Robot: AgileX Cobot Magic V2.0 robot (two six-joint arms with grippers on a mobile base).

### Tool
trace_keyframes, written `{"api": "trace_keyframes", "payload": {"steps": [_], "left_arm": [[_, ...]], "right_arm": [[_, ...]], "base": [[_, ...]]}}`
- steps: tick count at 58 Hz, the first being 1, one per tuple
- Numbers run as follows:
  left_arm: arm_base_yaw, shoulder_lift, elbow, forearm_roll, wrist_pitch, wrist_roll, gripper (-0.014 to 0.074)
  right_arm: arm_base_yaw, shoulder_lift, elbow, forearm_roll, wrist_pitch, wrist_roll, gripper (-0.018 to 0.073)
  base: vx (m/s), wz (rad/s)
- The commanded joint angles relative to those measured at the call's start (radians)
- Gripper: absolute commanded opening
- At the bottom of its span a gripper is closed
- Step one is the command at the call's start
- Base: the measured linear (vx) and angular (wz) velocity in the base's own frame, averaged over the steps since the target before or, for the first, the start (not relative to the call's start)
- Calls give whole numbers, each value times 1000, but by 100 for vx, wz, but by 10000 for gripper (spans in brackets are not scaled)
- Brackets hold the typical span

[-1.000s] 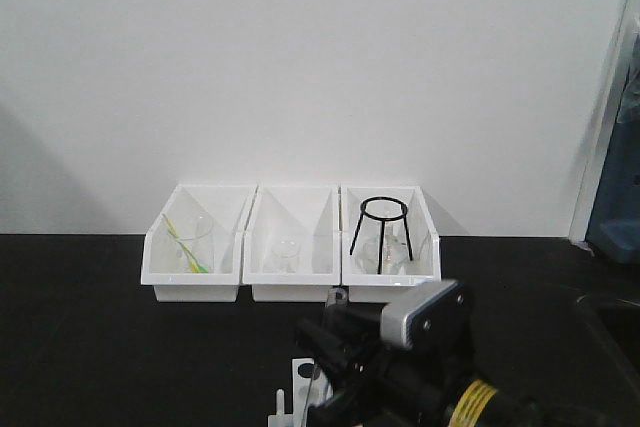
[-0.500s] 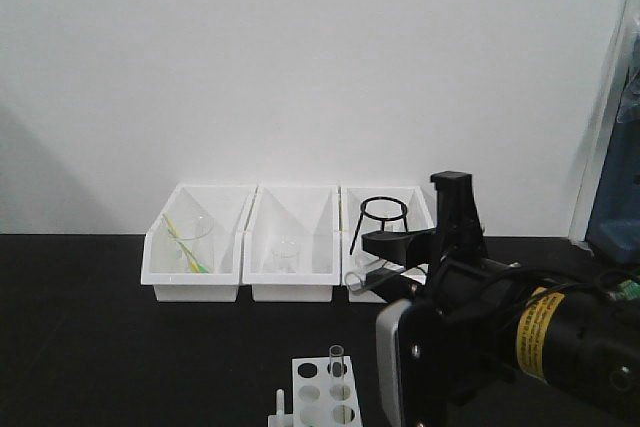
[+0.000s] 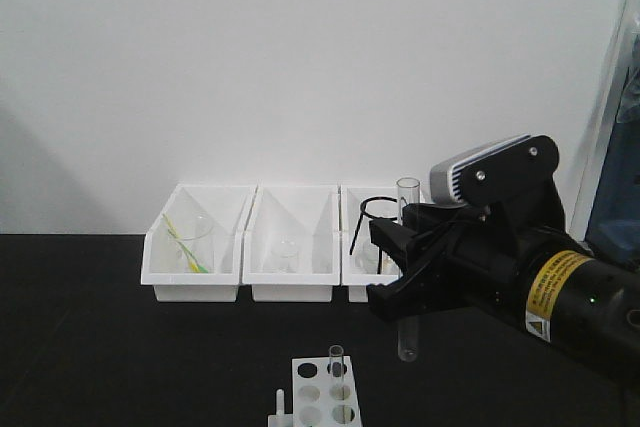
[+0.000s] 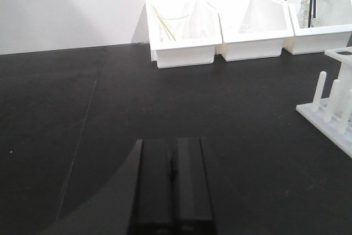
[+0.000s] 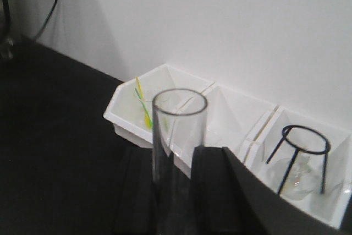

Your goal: Flip and reinsert test tube from rack

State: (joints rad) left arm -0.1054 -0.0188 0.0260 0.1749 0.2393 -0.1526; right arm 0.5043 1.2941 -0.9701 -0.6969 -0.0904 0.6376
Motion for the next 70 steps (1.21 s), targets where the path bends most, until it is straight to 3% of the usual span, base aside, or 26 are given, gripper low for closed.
{"api": "trace_keyframes", "payload": {"steps": [1, 9, 14, 15, 18, 46, 70], "left_arm": [[0, -7, -4, -2, -81, -9, -6], [0, -7, -4, -2, -81, -9, -6], [0, -7, -4, -2, -81, -9, -6], [0, -7, -4, -2, -81, -9, -6], [0, -7, -4, -2, -81, -9, -6], [0, -7, -4, -2, -81, -9, -6], [0, -7, -4, -2, -81, -9, -6]], "right_arm": [[-6, -6, -2, 34, -162, 37, -4], [-6, 19, 111, 56, -401, -63, -4], [-6, 43, 198, 114, -597, -187, -4], [-6, 74, 261, 165, -736, -307, -4], [-6, 93, 274, 173, -786, -352, -4], [-6, 277, 276, 171, -953, -398, -4], [-6, 421, 276, 171, -974, -446, 4]], "base": [[0, 0], [0, 0], [0, 0], [0, 0], [0, 0], [0, 0], [0, 0]]}}
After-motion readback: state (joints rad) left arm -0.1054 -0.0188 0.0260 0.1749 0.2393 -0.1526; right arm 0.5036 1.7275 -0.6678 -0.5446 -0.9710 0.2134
